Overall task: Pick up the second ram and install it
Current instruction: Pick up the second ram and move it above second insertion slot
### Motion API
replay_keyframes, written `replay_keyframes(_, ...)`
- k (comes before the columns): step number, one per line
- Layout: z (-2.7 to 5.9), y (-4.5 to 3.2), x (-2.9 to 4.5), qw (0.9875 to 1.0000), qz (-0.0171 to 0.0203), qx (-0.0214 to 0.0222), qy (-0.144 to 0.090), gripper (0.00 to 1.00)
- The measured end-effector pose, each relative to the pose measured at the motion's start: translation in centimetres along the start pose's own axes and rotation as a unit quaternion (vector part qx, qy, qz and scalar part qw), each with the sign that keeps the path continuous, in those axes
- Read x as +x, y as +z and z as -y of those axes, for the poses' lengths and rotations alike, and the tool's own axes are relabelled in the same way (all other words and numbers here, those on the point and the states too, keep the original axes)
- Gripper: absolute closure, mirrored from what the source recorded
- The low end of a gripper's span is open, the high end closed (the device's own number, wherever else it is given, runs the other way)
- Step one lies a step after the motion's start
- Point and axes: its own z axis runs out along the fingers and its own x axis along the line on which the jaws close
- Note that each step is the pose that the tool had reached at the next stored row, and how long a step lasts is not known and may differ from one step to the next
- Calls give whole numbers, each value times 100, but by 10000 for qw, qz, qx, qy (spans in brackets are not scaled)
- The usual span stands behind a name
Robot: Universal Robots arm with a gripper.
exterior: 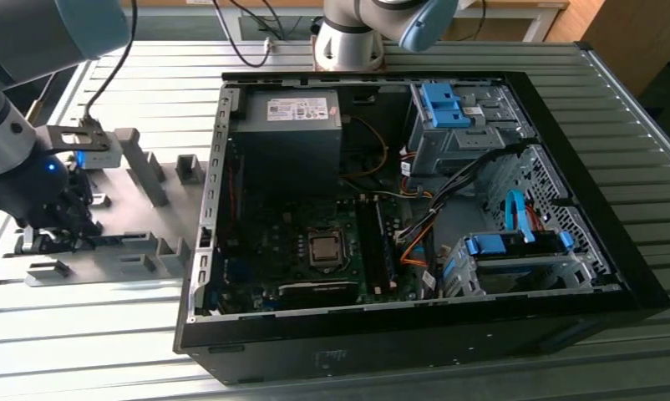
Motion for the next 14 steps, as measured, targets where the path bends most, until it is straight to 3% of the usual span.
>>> replay_keyframes(1, 0, 3, 0, 10000, 0, 0, 0, 71)
replay_keyframes(12, 0, 44, 1, 10000, 0, 0, 0, 73)
replay_keyframes(13, 0, 46, 1, 10000, 0, 0, 0, 80)
replay_keyframes(14, 0, 46, 1, 10000, 0, 0, 0, 80)
